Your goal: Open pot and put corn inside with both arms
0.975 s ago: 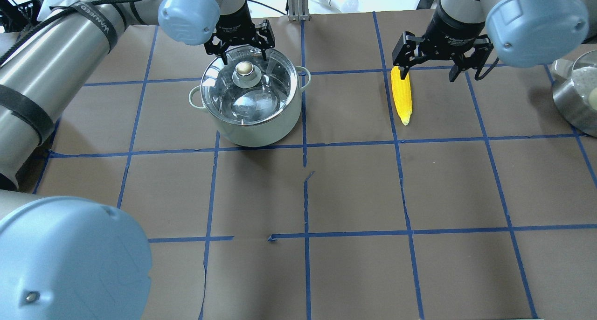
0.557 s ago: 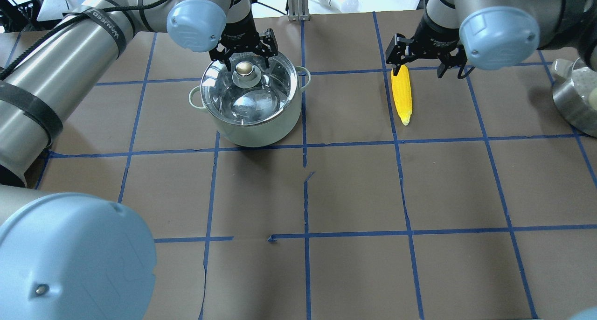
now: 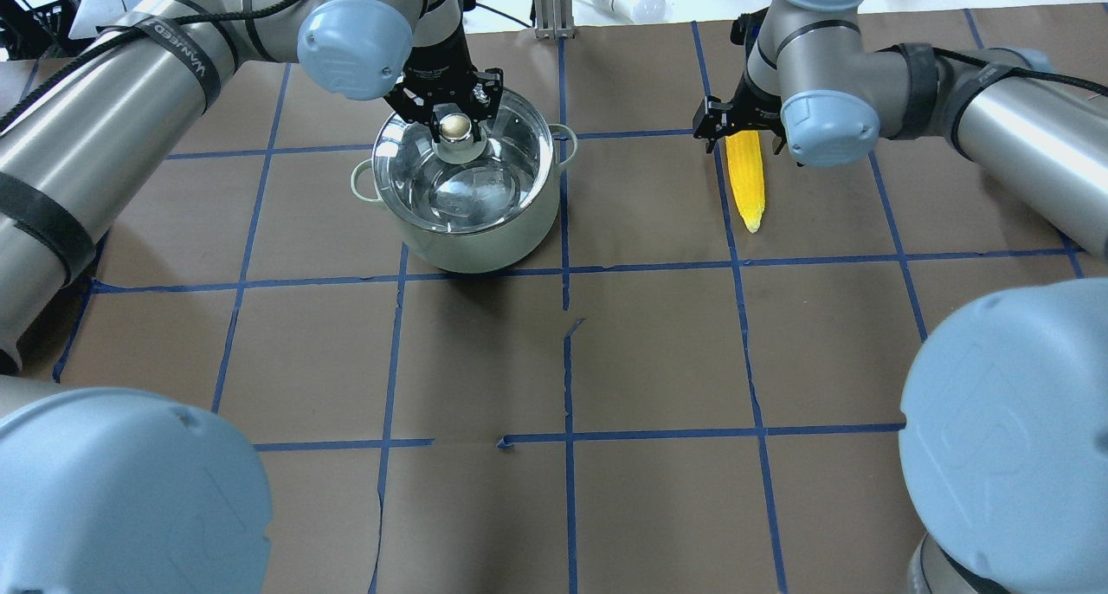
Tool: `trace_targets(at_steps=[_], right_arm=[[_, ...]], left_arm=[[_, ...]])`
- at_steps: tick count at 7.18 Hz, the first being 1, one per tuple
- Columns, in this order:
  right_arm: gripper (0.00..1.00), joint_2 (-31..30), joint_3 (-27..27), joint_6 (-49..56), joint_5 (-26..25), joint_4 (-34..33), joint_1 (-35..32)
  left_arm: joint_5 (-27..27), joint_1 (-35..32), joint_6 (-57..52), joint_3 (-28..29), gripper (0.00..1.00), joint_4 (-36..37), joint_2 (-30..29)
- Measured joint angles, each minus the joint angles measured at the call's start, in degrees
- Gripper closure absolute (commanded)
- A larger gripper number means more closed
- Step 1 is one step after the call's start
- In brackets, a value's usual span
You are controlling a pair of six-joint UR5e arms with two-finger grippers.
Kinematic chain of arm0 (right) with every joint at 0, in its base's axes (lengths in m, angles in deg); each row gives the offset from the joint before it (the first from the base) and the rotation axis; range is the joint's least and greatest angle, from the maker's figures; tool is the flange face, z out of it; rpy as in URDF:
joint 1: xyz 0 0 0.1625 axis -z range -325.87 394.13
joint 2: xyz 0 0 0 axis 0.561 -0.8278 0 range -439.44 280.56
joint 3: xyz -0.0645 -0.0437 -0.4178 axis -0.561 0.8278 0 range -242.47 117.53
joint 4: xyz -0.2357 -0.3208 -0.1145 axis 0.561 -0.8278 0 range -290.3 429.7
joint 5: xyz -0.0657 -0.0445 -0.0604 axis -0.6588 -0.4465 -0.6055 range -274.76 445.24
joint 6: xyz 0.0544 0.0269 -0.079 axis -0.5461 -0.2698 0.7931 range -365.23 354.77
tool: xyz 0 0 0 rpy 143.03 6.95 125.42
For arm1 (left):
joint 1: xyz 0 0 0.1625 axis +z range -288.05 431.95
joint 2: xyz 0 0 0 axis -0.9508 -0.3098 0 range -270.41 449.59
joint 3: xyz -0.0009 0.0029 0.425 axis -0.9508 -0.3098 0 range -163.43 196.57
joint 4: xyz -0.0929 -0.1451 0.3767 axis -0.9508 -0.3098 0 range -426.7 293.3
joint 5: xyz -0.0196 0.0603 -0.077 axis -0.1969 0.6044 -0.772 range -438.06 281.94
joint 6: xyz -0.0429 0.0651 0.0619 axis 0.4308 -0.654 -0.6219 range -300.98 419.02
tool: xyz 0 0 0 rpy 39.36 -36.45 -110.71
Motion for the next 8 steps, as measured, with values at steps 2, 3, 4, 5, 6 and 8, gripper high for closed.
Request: trace_targets(at_steps=[2,3,4,5,6,8], right_arm=[[0.0,1.99,0.04,0.17,-0.18,-2.22,0.92],[0.0,3.11,0.07,0.17,-0.2,-2.68,1.63],[0.13,4.36,0.08,0.12,-0.07,-3.16,2.17],[0.39,5.39,0.07,0.04,0.29,-3.48,2.41],[0.76,6.26,0.14,0.01,0.56,-3.63,2.49],[1.0,6.95,0.63,-0.12,0.71,-3.54,2.53]], left_arm=[[0.12,0.29,-0.46,0.91,1.0,0.42,0.95],[0.19,0.65,-0.53,2.03,1.0,-0.07,2.05],[0.16,1.53,-0.58,3.02,1.0,-2.1,3.91],[0.09,2.44,-0.62,3.4,1.0,-5.76,6.81],[-0.1,2.96,-0.72,3.19,1.0,-9.55,10.27],[-0.57,4.97,-2.07,1.62,1.0,-16.63,16.36]])
